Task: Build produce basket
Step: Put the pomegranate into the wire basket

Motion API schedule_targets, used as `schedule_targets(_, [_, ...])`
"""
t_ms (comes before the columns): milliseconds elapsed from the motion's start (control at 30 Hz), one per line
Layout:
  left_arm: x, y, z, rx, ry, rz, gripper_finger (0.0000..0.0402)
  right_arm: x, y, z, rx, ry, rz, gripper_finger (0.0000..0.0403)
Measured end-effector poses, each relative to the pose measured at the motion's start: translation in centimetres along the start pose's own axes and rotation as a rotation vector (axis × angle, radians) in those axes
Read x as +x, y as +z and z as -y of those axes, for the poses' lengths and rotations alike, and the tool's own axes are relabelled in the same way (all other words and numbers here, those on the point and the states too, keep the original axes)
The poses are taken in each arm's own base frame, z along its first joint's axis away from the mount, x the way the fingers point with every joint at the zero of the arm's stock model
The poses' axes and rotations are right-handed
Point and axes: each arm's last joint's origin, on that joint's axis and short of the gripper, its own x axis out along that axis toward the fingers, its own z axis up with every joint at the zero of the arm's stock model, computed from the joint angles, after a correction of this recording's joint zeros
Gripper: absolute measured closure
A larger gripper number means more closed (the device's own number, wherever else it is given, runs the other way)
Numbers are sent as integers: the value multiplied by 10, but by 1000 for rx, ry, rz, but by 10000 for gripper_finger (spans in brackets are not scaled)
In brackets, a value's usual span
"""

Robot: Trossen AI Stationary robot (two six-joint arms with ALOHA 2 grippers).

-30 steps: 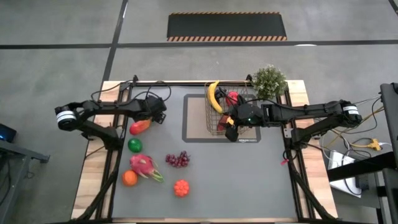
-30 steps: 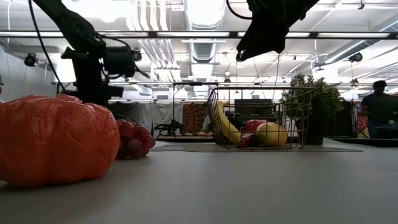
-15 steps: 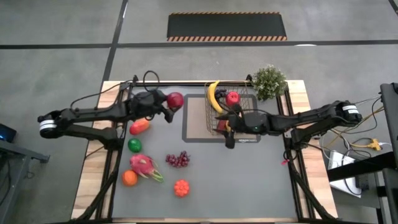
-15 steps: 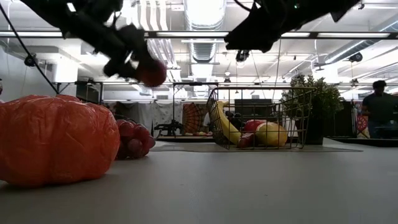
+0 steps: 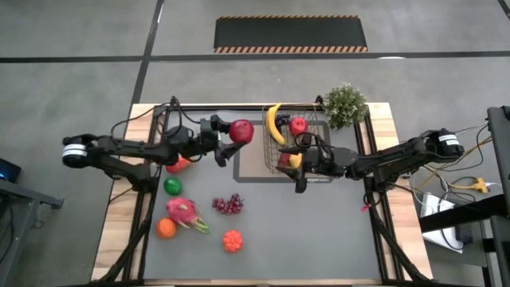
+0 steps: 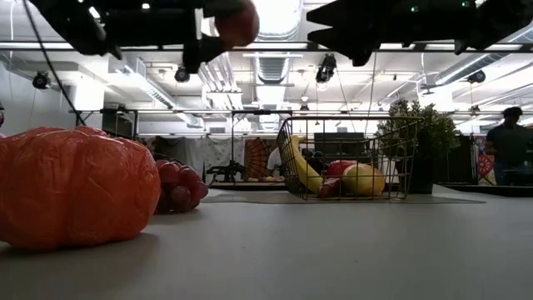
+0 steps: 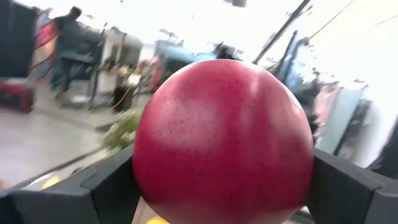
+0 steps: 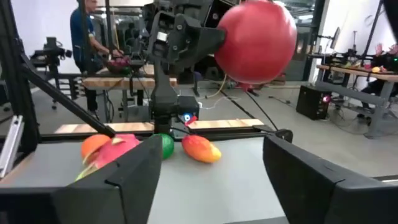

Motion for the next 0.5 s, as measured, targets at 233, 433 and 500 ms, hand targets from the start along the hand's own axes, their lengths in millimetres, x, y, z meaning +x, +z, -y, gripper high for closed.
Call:
schedule_targets(233, [24,-17,6,-63,-93,135,58,15,4,-2,24,-30,39,79])
schedule_targets(433, [38,-35,5,-141,-136,148,57,33,7,-2,-3,-117,40,68])
schedule_targets(500, [42,-40,5,-150,-142,141,57,37,9,-3,-10,-118,45,70])
